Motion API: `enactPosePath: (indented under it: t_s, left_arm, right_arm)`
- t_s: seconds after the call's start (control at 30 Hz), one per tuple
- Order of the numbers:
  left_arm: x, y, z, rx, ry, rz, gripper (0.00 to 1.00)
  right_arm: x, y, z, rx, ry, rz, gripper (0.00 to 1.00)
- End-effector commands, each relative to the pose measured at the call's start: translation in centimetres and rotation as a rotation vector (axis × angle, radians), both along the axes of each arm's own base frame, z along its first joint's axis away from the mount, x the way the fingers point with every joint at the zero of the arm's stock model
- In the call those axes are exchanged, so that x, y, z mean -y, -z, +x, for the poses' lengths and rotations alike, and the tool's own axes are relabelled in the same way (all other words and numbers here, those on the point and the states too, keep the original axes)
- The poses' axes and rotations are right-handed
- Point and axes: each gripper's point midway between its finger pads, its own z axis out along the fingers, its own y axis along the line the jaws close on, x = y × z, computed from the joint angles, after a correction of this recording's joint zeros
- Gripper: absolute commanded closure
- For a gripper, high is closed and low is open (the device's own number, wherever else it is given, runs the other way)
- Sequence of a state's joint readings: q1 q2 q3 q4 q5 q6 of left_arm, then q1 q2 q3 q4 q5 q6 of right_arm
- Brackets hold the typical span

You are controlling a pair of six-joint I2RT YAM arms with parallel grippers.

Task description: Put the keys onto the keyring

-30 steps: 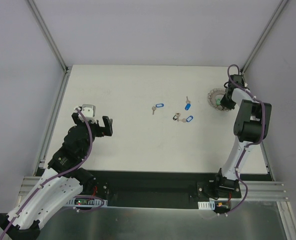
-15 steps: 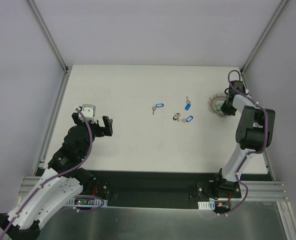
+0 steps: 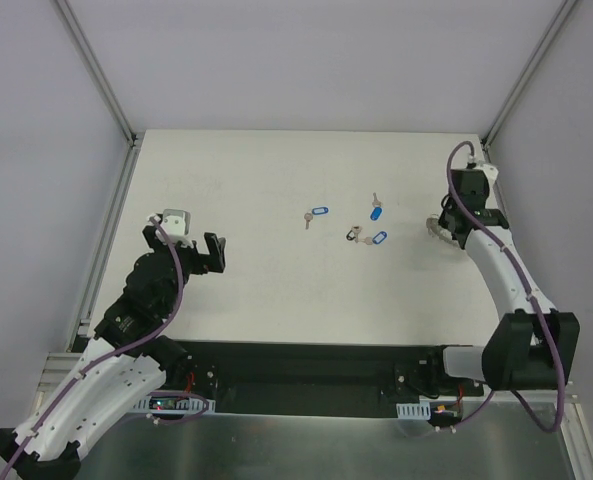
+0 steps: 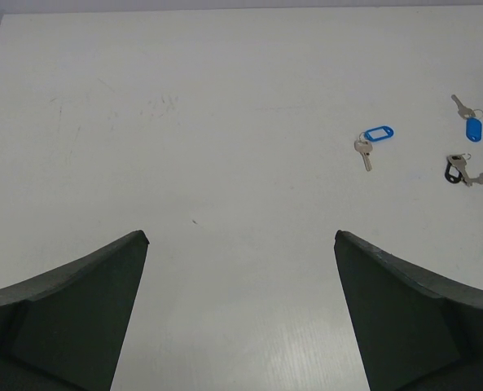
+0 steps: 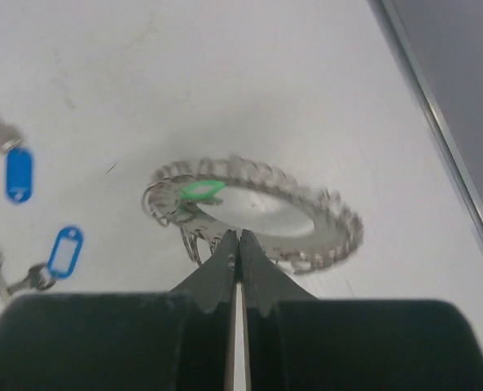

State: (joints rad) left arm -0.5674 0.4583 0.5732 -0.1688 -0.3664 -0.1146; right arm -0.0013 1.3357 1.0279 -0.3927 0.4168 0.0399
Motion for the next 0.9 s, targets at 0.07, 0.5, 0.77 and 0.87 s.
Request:
enactPosePath:
  t_s: [0.07, 0.5, 0.77, 0.87]
  left_arm:
    - [0.1, -1.4, 0.0, 0.056, 0.011, -0.038, 0.01]
    - [0.1, -1.8, -0.3, 0.069, 0.014, -0.051, 0.01]
    - [0.2, -1.6, -0.3, 0.064, 0.018, -0.047, 0.01]
    - [0.2, -1.5, -0.3, 0.059, 0.018, -0.042, 0.01]
  right_arm:
    - [-8.3, -5.6, -1.8, 0.057, -0.368, -0.077, 0.99]
    - [-39.7, -7.4, -4.7, 0.243, -1.317, 0.093, 0.99]
    - [-45.4, 1.1, -6.0, 0.19, -1.402, 0.252, 0.99]
    - [-43.8, 4.5, -7.6, 0.117, -1.394, 0.237, 0.99]
